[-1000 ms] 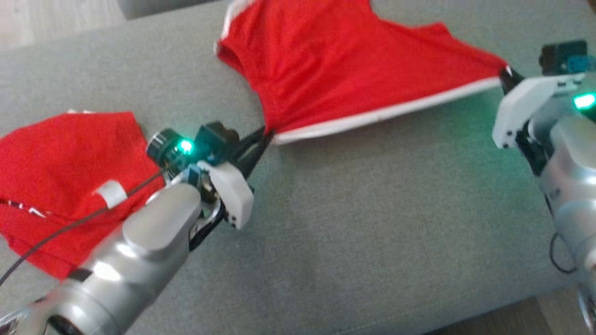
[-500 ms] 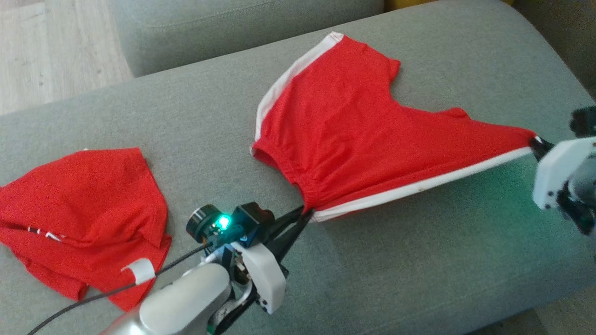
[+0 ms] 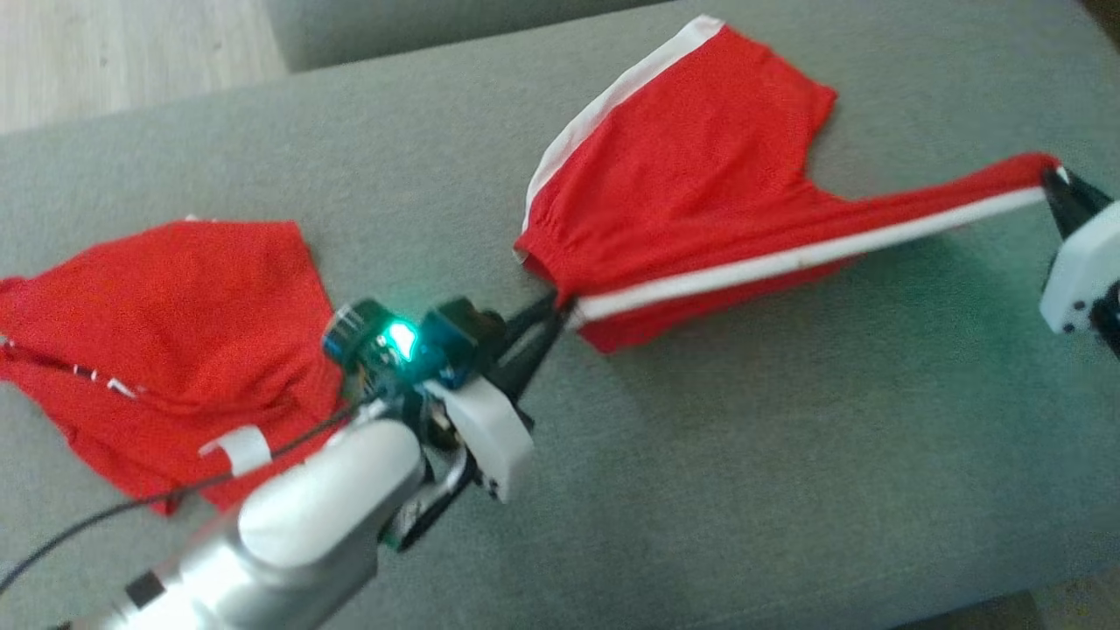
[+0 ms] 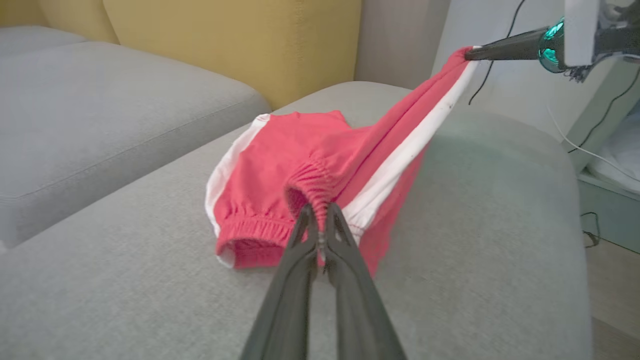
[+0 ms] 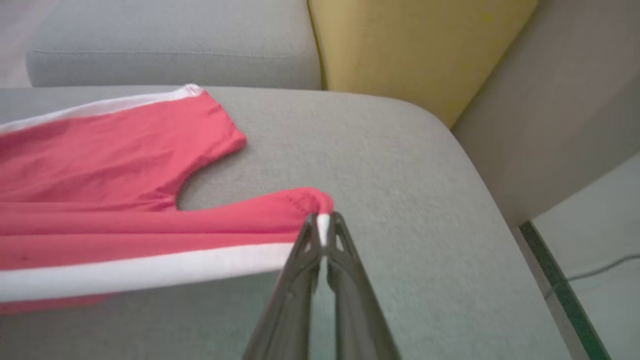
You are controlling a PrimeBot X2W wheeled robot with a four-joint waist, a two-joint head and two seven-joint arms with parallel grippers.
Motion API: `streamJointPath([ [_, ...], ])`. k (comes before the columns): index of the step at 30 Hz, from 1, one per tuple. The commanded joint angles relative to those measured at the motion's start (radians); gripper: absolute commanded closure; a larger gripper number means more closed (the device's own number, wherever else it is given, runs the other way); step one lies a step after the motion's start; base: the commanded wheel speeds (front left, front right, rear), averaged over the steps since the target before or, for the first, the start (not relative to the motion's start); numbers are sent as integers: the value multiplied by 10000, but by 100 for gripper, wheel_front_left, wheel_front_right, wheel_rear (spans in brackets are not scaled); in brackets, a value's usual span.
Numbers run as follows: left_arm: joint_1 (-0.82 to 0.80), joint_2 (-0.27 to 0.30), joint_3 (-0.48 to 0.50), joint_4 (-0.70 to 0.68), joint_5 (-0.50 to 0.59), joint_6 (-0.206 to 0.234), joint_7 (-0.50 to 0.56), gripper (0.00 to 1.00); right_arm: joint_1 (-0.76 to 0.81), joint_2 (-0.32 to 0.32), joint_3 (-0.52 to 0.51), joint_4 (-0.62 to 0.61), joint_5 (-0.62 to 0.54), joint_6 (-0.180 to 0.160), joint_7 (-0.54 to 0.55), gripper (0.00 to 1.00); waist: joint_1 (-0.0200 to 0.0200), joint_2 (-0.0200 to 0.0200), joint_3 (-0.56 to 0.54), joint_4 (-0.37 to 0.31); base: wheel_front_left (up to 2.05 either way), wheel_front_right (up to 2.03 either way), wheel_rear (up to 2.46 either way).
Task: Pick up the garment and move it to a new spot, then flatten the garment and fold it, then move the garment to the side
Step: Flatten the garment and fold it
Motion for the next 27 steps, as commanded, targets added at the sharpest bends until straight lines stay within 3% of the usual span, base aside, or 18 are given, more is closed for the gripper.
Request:
streamJointPath([
  [1,-547,344,542,-28,63,142,14,100,-489,-194,-276,-301,-261,-23,26,100,-1,0,320,262,0,0,0],
  [9,-1392,102,711,488,142,70,108,100,-1873,670,-936,-120,-1759,-23,29,100,-1,0,1143,803,0,0,0],
  [19,-2524,-783,674,1169,302,-162,103,100,-4233,991,-1104,1669,-3465,-23,-518,100,-1,0,2336,1464,0,0,0],
  [27,-3221,-1326,625,1814,430,-349,-30,100,-5404,1256,-912,2826,-4153,-23,-1261,100,-1,0,2908,1748,0,0,0],
])
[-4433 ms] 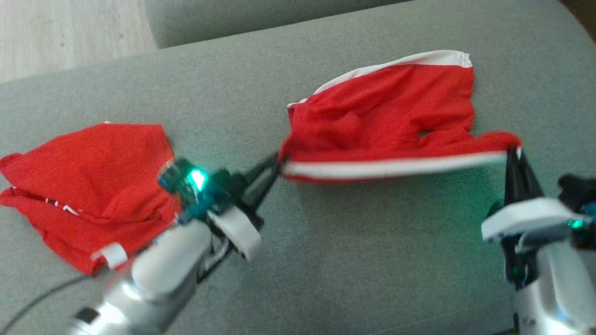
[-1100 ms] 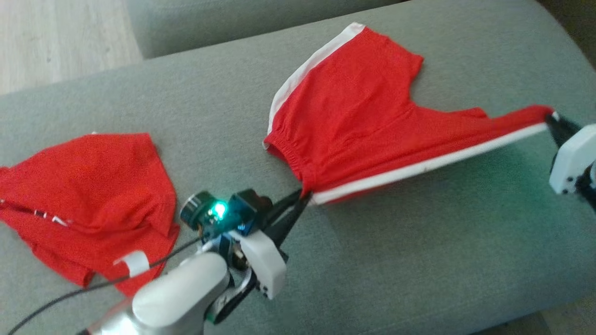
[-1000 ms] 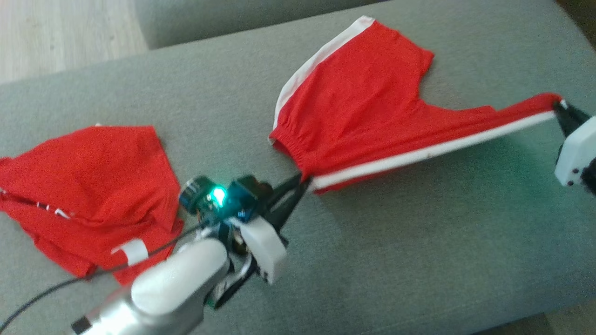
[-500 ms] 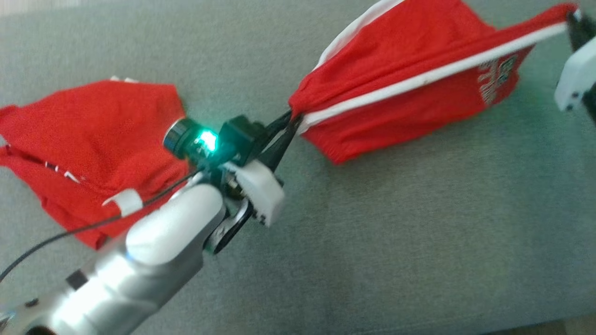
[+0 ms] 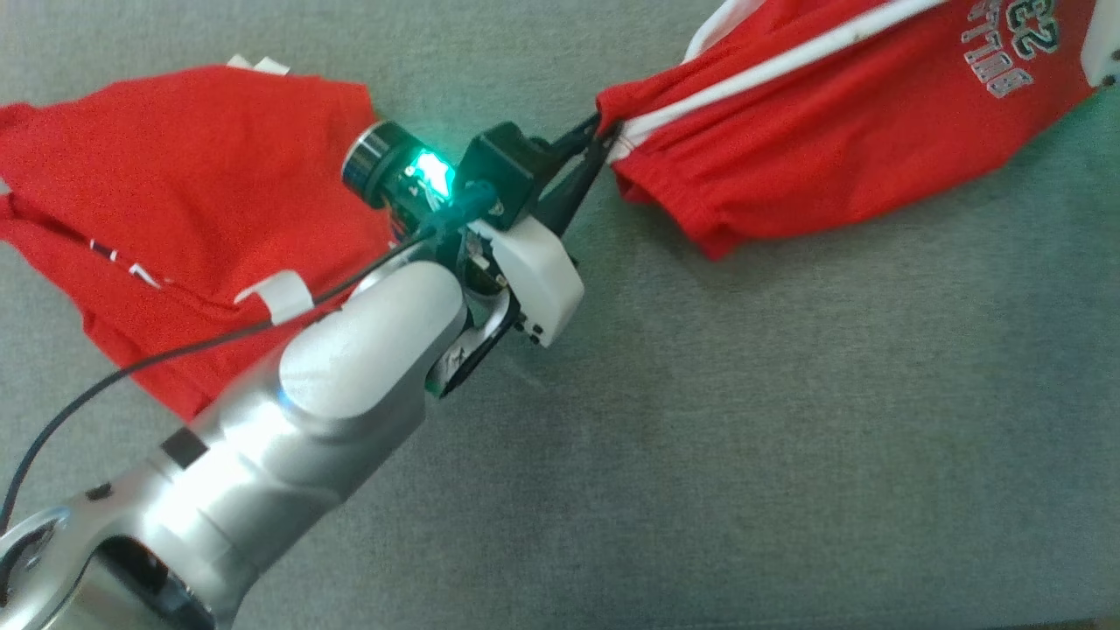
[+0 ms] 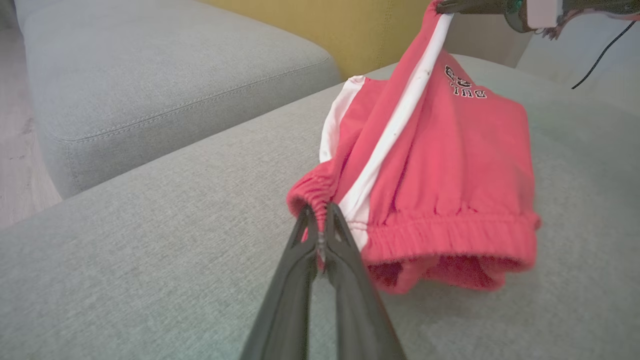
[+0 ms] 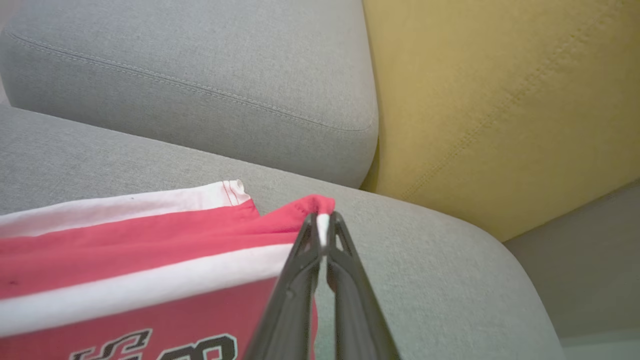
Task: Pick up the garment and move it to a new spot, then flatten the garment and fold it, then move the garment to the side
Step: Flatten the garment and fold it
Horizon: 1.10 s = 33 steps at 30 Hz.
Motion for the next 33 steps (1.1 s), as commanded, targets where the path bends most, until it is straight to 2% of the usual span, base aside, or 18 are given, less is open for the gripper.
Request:
streamJointPath([
  [1,-442,124,315,-114,81,10,-80,100,-356,-6,103,-137,-94,-23,-192,100,-2,0,190,136,0,0,0],
  [16,-1324,-505,213,709,213,-223,-372,100,-2083,-4,-106,1965,-685,-23,-1387,100,-2,0,1140,678,0,0,0],
  [17,-1357,-532,204,744,216,-235,-385,100,-2139,-5,-183,2046,-686,-23,-1473,62,-2,0,1171,700,0,0,0],
  [18,-1388,-561,193,778,217,-246,-391,100,-2196,-30,-278,2126,-701,-23,-1549,3,-2,0,1201,724,0,0,0],
  [20,-1427,-610,177,858,202,-259,-384,100,-2273,-21,-438,2271,-737,-23,-1713,0,-2,0,1233,760,0,0,0],
  [21,-1438,-623,173,899,189,-261,-372,87,-2303,-14,-482,2344,-782,-23,-1769,0,-2,0,1240,772,0,0,0],
  [23,-1461,-614,190,978,204,-192,-411,16,-2339,11,-575,2488,-855,-23,-1878,0,-2,0,1221,780,0,0,0],
  [24,-1458,-595,202,1018,214,-154,-453,0,-2328,29,-640,2564,-878,-23,-1930,0,-2,0,1182,771,0,0,0],
  [33,-1143,-342,763,1298,-87,400,-1078,0,-1771,243,-1396,2994,-567,-23,-2897,0,-2,0,160,607,0,0,0],
])
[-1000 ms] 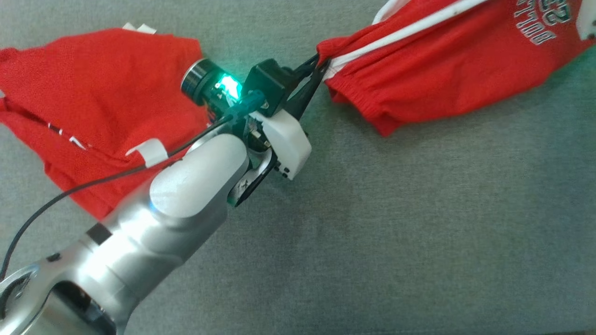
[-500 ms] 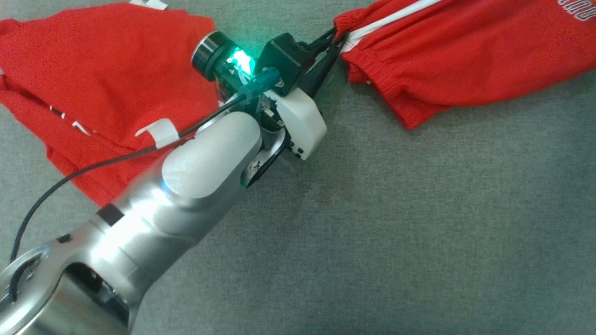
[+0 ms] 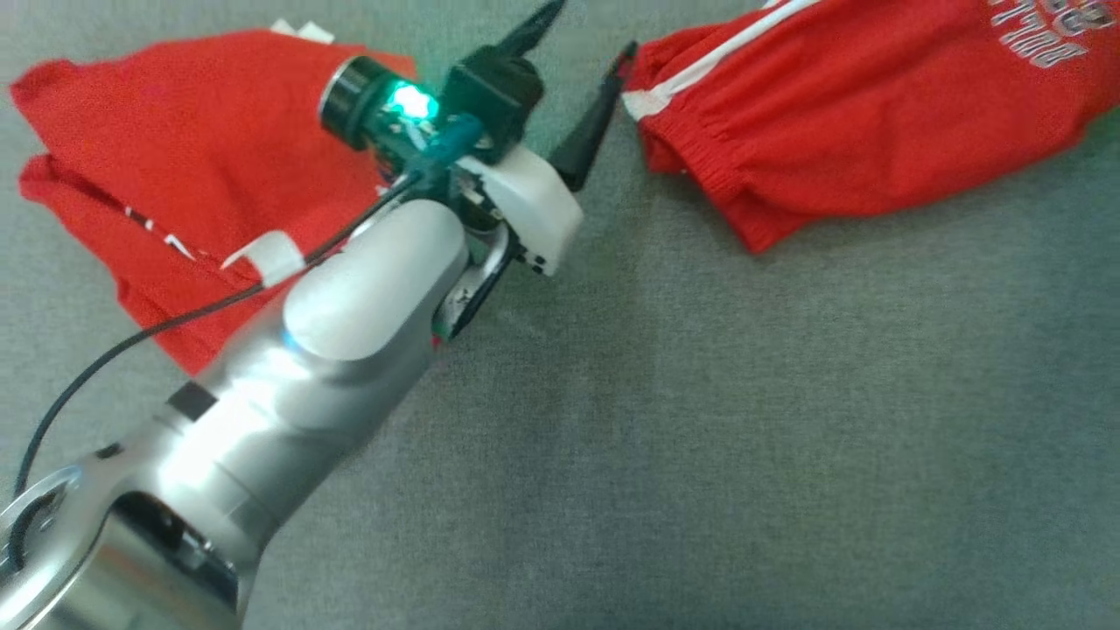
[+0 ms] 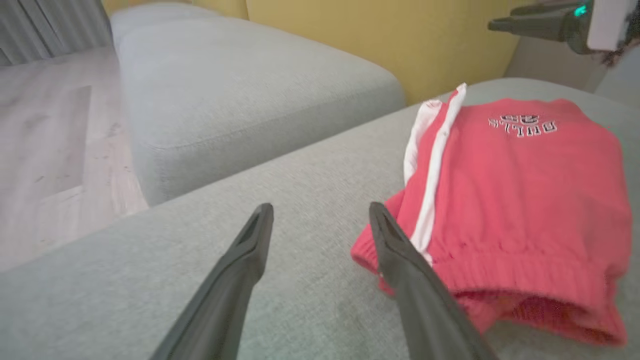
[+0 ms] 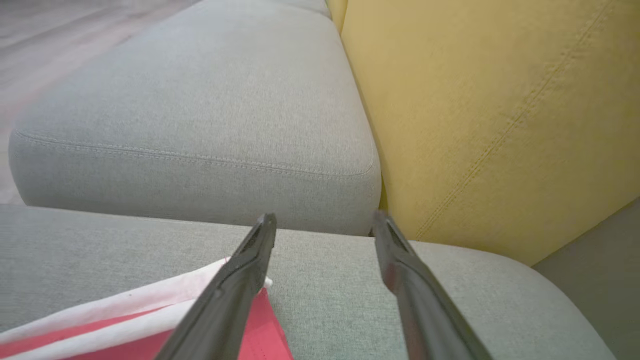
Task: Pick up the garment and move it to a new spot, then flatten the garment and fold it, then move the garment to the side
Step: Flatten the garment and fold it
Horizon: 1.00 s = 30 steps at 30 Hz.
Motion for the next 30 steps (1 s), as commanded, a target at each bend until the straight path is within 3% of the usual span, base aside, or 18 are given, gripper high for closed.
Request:
streamJointPath([
  [1,-84,388,496,-212,-110,188,-227,0,389,242,-24,-174,155,-21,-399,0,0,0,-550,-127,0,0,0],
  [11,887,1021,965,-327,-303,958,-1050,0,1790,960,-4,-744,1581,-21,-1324,0,0,0,-2155,-532,0,0,0],
  [21,2764,1692,1644,-1056,-164,2138,-1997,0,5593,1406,996,-4855,4339,-21,-1383,0,0,0,-3515,-822,0,0,0],
  [30,5510,1856,2929,-2823,1145,3008,-2059,0,9018,2049,1037,-7180,4797,-21,-1384,0,0,0,-3785,-1020,0,0,0],
])
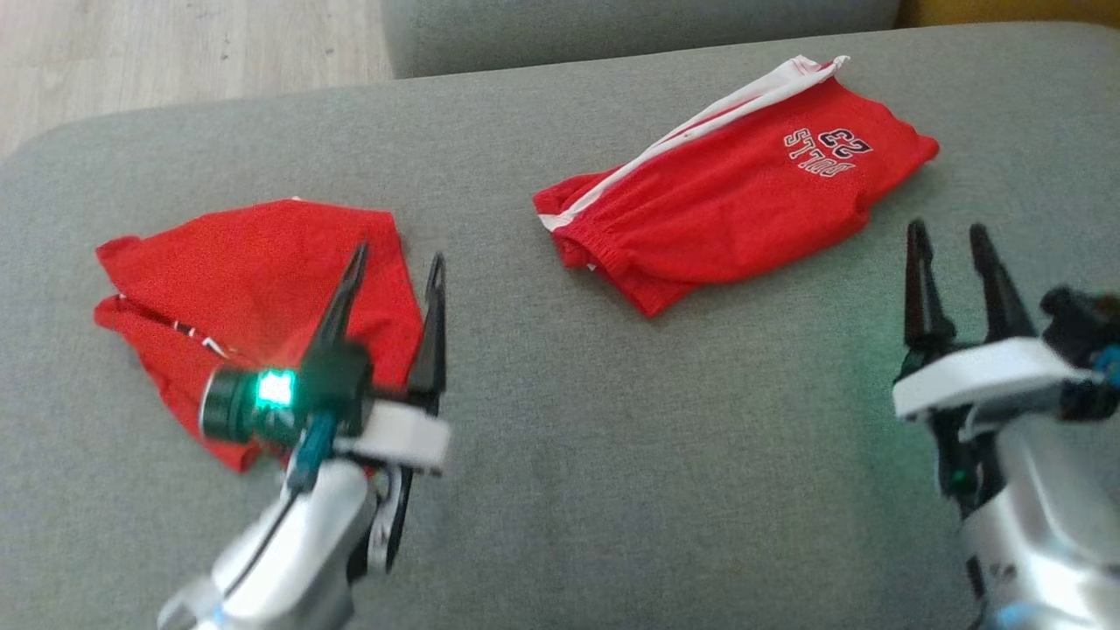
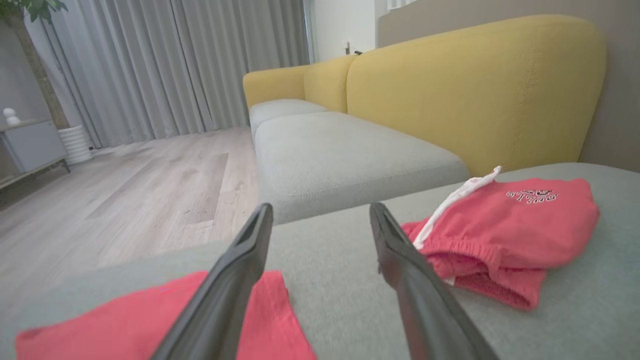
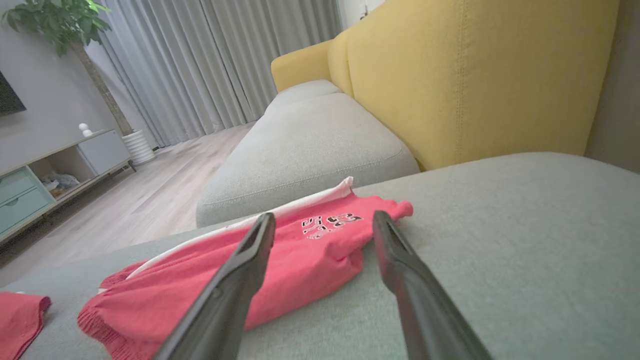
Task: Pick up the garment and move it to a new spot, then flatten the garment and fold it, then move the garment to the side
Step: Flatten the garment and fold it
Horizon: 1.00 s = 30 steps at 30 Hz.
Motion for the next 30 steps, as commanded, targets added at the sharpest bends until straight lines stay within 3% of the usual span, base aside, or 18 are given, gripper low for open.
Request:
streamJointPath([
  [1,95,215,658,-404,164,85,-60,0,5,129,87,-520,-37,-19,-92,0,2,-1,34,-29,0,0,0],
  [6,867,-72,1250,-714,770,-96,-61,0,487,187,-167,-1194,-359,-19,57,0,2,-1,274,-3,0,0,0],
  [16,274,-653,1664,-511,1522,-855,-62,0,-955,-730,-1311,-1851,-1064,-19,1418,0,2,-1,1358,429,0,0,0],
  [21,-90,-902,1869,-381,1776,-1151,-62,0,-2516,-1237,-2099,-784,-1645,-19,2570,0,2,-1,2163,826,0,0,0],
  [30,-498,-1229,2189,-118,2169,-1572,-62,0,-4787,-1782,-2820,2471,-2923,-19,3965,0,2,-1,2979,1370,0,0,0],
])
